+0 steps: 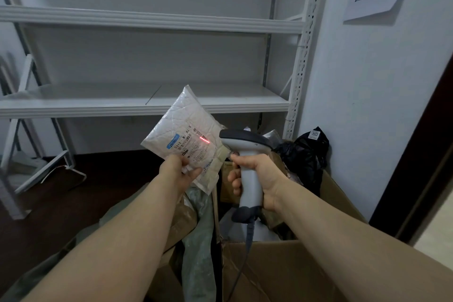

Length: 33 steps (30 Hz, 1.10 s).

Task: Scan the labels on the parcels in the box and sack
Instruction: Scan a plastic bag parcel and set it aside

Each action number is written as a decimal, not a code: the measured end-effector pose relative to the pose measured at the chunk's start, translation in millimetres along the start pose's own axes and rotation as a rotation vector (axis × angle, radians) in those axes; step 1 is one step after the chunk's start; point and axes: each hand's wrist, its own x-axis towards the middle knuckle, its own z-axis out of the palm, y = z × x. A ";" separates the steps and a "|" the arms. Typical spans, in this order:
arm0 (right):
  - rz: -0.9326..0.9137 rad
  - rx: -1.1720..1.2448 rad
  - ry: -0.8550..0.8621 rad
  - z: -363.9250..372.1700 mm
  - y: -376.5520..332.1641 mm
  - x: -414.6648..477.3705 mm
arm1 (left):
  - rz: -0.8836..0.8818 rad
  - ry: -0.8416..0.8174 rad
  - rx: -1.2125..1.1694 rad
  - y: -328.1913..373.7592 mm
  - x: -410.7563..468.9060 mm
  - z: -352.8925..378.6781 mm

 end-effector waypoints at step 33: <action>0.027 -0.133 0.015 -2.5 25.7 14.7 | 0.369 0.518 0.645 26.8 16.4 -47.8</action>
